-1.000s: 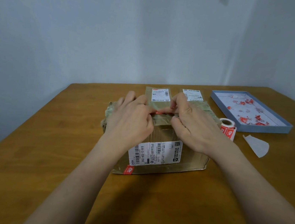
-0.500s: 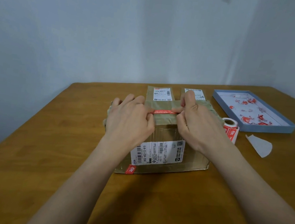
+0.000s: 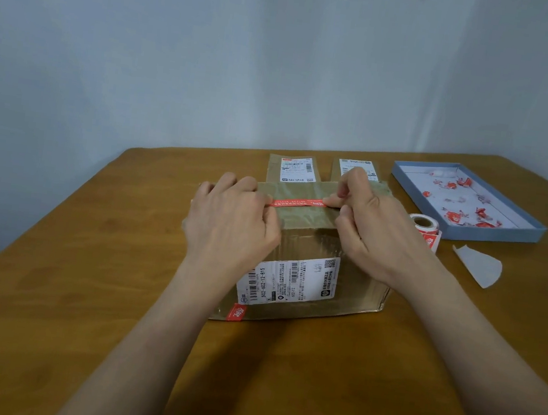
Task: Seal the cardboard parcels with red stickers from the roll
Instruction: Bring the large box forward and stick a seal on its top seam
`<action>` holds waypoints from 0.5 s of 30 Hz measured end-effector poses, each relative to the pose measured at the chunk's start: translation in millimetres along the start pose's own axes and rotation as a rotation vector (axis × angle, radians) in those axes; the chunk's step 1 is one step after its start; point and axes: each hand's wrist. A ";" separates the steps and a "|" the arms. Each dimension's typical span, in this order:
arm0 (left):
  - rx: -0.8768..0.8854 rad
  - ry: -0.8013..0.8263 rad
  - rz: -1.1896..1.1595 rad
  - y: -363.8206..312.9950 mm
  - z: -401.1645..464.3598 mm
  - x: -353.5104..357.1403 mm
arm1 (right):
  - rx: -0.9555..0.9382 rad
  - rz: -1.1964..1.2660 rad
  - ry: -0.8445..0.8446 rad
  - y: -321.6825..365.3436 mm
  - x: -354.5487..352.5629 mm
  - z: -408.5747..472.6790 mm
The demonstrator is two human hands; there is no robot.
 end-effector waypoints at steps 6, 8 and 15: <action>0.009 -0.043 -0.108 3.6 0.0 2.3 | -0.025 0.072 -0.003 -1.6 -2.0 -4.4; 0.027 -0.067 -0.138 5.3 -0.1 2.8 | -0.009 0.092 -0.007 -1.2 -1.9 -5.1; -0.082 -0.060 -0.389 8.9 -3.5 -6.8 | 0.070 0.149 -0.141 14.2 1.8 -2.5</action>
Point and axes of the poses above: each hand's wrist, its own z-axis towards the middle knuckle, its own x-axis out of the palm, y = z × x, and after that the axes turned 6 degrees about -y, right-handed
